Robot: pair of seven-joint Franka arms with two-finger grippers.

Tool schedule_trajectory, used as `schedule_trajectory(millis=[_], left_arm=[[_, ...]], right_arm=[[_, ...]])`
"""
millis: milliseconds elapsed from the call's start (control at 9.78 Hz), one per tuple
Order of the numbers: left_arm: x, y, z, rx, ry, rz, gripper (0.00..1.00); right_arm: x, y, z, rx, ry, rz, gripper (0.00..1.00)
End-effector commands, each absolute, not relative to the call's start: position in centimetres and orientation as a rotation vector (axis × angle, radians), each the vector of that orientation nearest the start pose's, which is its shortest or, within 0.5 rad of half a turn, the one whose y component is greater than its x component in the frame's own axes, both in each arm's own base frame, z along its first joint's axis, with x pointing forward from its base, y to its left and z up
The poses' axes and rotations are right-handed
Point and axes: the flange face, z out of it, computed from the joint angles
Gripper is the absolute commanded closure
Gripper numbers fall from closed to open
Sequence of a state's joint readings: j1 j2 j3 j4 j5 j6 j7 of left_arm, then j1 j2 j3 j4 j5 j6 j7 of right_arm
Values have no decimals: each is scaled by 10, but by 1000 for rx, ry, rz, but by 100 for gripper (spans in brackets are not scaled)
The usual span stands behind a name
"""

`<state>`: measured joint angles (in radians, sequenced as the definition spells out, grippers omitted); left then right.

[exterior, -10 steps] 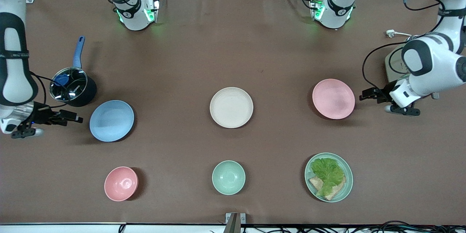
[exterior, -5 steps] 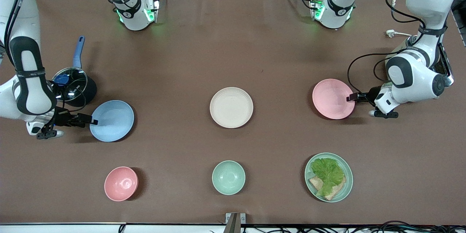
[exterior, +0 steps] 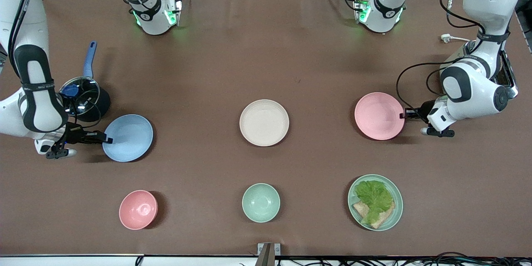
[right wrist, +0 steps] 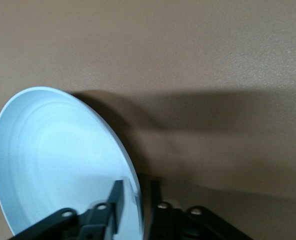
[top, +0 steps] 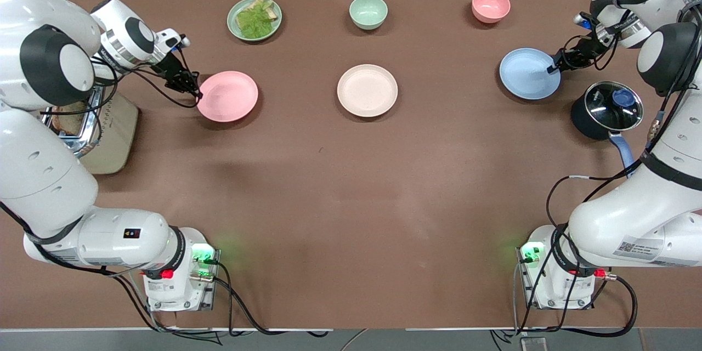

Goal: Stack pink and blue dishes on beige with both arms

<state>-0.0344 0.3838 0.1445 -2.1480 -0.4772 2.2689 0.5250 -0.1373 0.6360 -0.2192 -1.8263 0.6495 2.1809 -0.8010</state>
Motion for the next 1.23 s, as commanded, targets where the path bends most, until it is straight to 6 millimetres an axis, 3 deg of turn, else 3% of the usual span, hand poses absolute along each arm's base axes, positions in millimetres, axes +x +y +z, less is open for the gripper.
schedule_trajectory(millis=[0, 102, 205, 307, 511, 614, 818, 1125], left_arm=[[551, 0, 242, -3495, 172, 153, 99], [557, -40, 257, -3512, 204, 138, 99], [556, -94, 261, -3530, 191, 181, 99], [554, -150, 264, -3535, 85, 181, 99], [533, -249, 244, -3562, -34, 126, 99], [522, -284, 237, -3565, -109, 109, 99], [508, -333, 232, -3521, -167, 88, 99], [500, -394, 208, -3448, -270, 80, 98]], right_arm=[[593, -190, 184, -2708, -11, -18, 99], [600, -191, 195, -2710, -23, -21, 99], [606, -208, 217, -2701, 6, -8, 99], [619, -218, 250, -2699, 14, 43, 99], [649, -212, 321, -2773, 36, 143, 99], [659, -202, 350, -2802, 89, 174, 99], [672, -162, 398, -2855, 128, 155, 99], [674, -64, 433, -2847, 221, 182, 99]])
